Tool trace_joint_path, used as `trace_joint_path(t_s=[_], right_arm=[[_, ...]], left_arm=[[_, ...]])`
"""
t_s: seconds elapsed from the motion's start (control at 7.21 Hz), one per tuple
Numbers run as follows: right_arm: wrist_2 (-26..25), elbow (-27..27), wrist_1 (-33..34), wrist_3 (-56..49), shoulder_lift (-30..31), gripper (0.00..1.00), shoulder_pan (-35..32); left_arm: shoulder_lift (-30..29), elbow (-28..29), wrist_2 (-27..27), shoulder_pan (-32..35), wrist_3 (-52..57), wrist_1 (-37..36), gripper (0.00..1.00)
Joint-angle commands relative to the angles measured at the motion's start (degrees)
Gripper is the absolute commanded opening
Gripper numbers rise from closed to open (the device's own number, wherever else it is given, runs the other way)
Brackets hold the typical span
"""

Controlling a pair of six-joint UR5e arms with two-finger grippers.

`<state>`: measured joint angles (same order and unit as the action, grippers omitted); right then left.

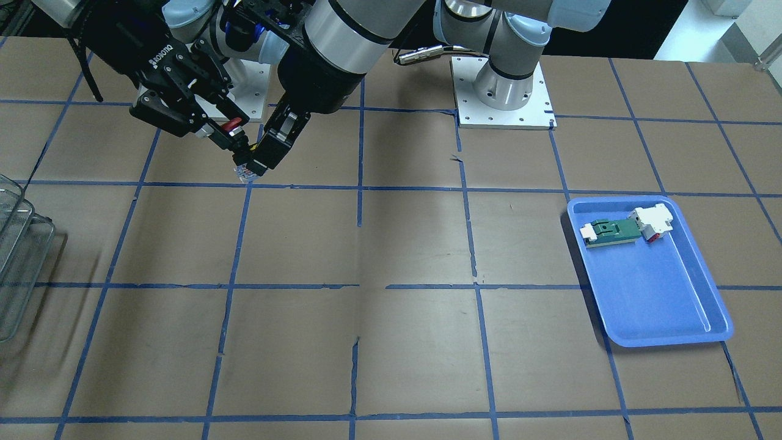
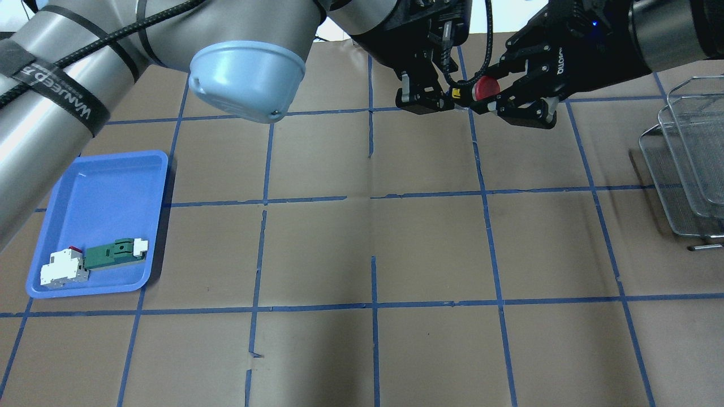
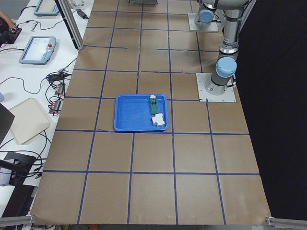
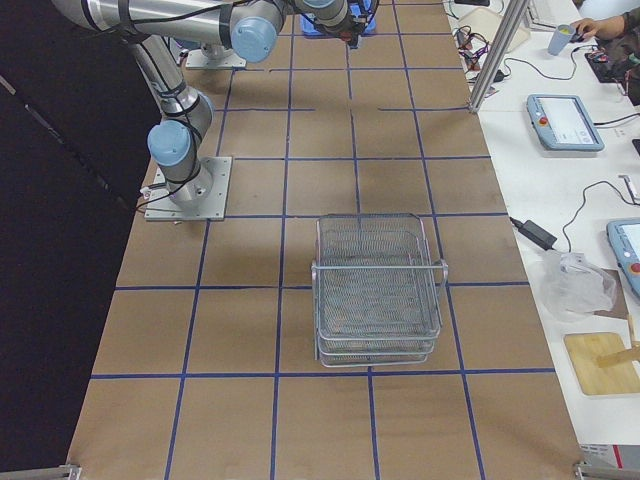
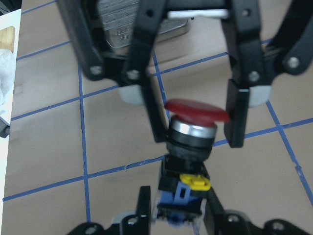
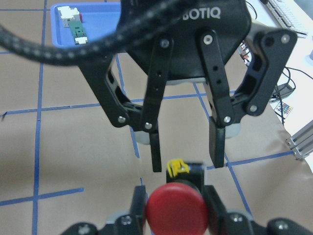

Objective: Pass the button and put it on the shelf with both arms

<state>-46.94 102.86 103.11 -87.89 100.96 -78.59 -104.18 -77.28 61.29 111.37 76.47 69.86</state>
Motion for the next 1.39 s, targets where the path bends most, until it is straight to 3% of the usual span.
trace_joint_path(t_s=[0.0, 0.14, 0.42, 0.55, 0.69, 0.83, 1.25], right_arm=[[0.01, 0.06, -0.02, -0.09, 0.38, 0.00, 0.01], [-0.17, 0.06, -0.02, 0.00, 0.38, 0.00, 0.01], [-2.26, 0.06, 0.33, -1.48, -0.06, 0.00, 0.36], [-6.63, 0.06, 0.51, -2.45, -0.41, 0.00, 1.32], [-11.98, 0.15, 0.51, -3.25, -0.67, 0.00, 4.11], [-13.95, 0.50, 0.07, -5.17, -1.54, 0.00, 7.36], [-27.12, 0.24, 2.16, -11.04, -6.29, 0.00, 10.64]], left_arm=[[1.34, 0.81, 1.72, -0.27, -3.68, 2.02, 1.00], [2.48, 0.72, 3.47, -0.71, -4.39, 6.47, 1.00], [4.07, -0.32, 15.30, -4.64, -12.43, 13.00, 1.00], [4.34, -0.94, 16.40, -7.19, -14.40, 13.63, 1.00], [4.25, -1.21, 24.15, -8.52, -17.47, 13.72, 1.00], [4.77, -1.47, 33.98, -9.32, -20.11, 16.24, 1.00], [7.40, -2.26, 35.83, -15.54, -37.14, 17.59, 1.00]])
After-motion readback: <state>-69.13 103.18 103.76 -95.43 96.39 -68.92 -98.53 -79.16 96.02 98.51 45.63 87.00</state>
